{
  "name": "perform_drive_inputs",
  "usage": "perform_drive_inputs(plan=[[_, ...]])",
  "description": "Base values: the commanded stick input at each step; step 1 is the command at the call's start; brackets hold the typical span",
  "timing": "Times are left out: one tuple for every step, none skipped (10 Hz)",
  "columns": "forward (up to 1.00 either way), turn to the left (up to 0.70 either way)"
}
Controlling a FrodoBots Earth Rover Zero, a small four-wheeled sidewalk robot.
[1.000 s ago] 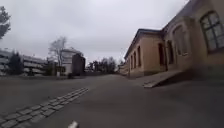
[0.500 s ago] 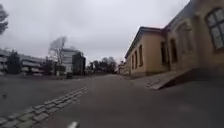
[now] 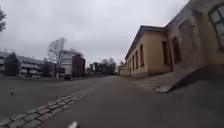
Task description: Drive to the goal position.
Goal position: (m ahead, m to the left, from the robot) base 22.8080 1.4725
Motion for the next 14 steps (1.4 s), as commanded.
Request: perform_drive_inputs(plan=[[0.0, 0.0], [0.0, 0.0], [0.0, 0.0], [0.0, 0.0], [0.0, 0.0], [0.0, 0.0], [0.49, 0.0], [1.0, 0.0], [1.0, 0.0], [1.0, 0.0], [1.0, 0.0], [1.0, 0.0], [1.0, 0.0], [1.0, 0.0]])
